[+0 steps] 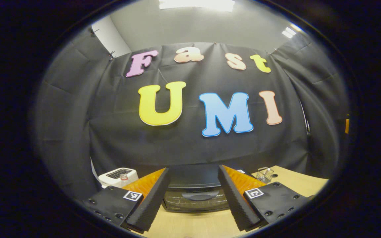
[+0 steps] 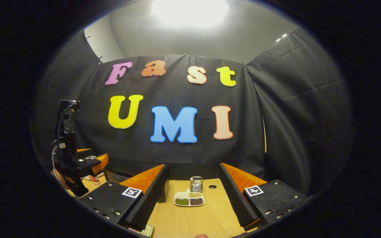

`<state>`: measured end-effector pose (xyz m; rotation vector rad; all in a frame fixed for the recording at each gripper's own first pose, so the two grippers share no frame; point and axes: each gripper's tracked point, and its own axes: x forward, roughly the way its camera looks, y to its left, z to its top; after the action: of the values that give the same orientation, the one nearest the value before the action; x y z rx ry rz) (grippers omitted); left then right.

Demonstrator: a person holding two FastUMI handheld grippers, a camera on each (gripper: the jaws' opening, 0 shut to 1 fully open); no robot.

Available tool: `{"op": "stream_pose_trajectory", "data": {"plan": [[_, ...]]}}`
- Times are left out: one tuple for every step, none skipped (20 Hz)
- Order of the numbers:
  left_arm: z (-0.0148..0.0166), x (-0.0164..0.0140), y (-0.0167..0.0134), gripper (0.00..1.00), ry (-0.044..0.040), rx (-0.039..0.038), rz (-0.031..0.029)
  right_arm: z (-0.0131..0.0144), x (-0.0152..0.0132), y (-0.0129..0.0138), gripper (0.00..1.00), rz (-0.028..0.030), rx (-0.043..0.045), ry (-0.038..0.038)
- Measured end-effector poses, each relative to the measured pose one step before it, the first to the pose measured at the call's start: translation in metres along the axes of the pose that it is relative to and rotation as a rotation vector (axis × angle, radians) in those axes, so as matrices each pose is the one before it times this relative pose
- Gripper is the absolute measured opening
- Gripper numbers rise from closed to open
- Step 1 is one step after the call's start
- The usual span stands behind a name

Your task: Open the electric oven with the left hand, put the food in, and close the electric oven.

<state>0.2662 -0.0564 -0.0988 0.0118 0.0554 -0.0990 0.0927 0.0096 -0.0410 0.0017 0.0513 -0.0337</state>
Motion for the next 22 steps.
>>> {"op": "stream_pose_trajectory", "data": {"plan": [[-0.00898,0.01048,-0.00114,1.0,0.01498,-0.00218,-0.00999,-0.00114,0.00138,-0.00079,0.97,-0.01613,-0.00728,0.00434],[-0.0091,0.00949,-0.00203,1.0,0.01434,-0.00662,-0.01024,-0.00243,0.00097,-0.00155,0.97,-0.01612,-0.00678,0.0064],[-0.0091,0.0097,-0.00144,1.0,0.01734,-0.00608,-0.00993,-0.00079,0.00014,-0.00045,0.97,-0.01583,-0.0053,0.00698],[-0.00893,0.01026,-0.00068,1.0,0.01507,-0.00439,-0.00862,-0.00175,0.00147,-0.00156,0.97,-0.01601,-0.00426,0.00525],[-0.00793,0.0096,-0.00123,1.0,0.01302,-0.00144,-0.00822,-0.00072,0.00099,-0.00106,0.98,-0.01682,-0.00463,0.00494],[-0.00805,0.01014,0.00025,1.0,0.01343,0.00158,-0.00597,-0.00259,-0.00051,-0.00122,0.97,-0.01534,-0.00549,0.00737],[-0.00739,0.00824,-0.00041,1.0,0.01134,0.00145,-0.00522,-0.00157,-0.00063,-0.0005,0.97,-0.01356,-0.00657,0.00733],[-0.00691,0.00871,-0.00078,0.97,0.01129,0.0002,-0.00497,-0.00138,-0.00075,-0.00073,0.97,-0.01172,-0.00638,0.00693],[-0.00624,0.00862,-0.00083,0.97,0.00807,-0.00201,-0.00638,-0.00117,-0.00084,-0.00073,0.97,-0.01082,-0.00688,0.00579],[-0.00777,0.00807,0.00062,0.94,0.00969,-0.0008,-0.00226,-0.00249,0.00103,-0.0013,0.97,-0.01098,-0.0072,0.00535],[-0.00621,0.00807,-0.00051,0.97,0.01179,0.00024,-0.00096,-0.00142,0.00029,-0.0001,0.97,-0.00868,-0.00654,0.00512],[-0.00749,0.00683,0.00018,0.91,0.01074,-0.00027,0.00009,-0.00164,-0.0005,0.00062,0.97,-0.00609,-0.0053,0.0065],[-0.00618,0.00512,0.00011,1.0,0.01362,-0.002,0.00204,-0.00159,-0.00112,0.00019,0.97,-0.004,-0.0042,0.00759],[-0.00774,0.00475,-0.00026,0.97,0.01338,-0.0038,0.0018,-0.00123,-0.00035,0.00032,0.97,-0.00252,-0.00355,0.00625],[-0.00594,0.00334,0.00027,0.94,0.01201,-0.00427,0.00136,-0.00013,0.00033,-0.00014,0.97,-0.00358,-0.00428,0.00327],[-0.00663,0.0024,-0.00004,0.91,0.01357,-0.00328,0.00292,-0.00061,0.00047,0.00005,0.97,-0.00156,-0.00451,0.00081],[-0.00616,0.00114,0.00024,0.92,0.01382,-0.00119,0.00371,-0.00002,0.00002,-0.0003,0.97,-0.00124,-0.00561,0.00114],[-0.00164,0.00005,0.0003,0.91,-0.0064,0.00252,0.00429,-0.00035,0.00037,-0.0006,0.97,-0.00085,-0.0054,0.00055],[0.00168,0.00186,-0.00082,1.0,-0.01468,0.00657,0.00234,0.00072,0.00038,-0.00013,0.97,0.00014,-0.00333,0.00001],[-0.00236,-0.00498,-0.00068,1.0,0.01093,0.00522,0.00609,0.0006,0.00019,-0.00136,0.97,0.00015,0.00052,-0.00191],[0.00356,-0.00148,-0.00017,1.0,-0.01656,-0.00228,0.00242,0.0011,0.00079,-0.0004,0.97,0.00115,0.00323,-0.0011],[-0.00678,-0.00417,-0.00063,0.97,0.01685,-0.00573,0.00286,-0.00059,0.0003,-0.00069,0.97,0.00287,0.00364,-0.00042]]}}
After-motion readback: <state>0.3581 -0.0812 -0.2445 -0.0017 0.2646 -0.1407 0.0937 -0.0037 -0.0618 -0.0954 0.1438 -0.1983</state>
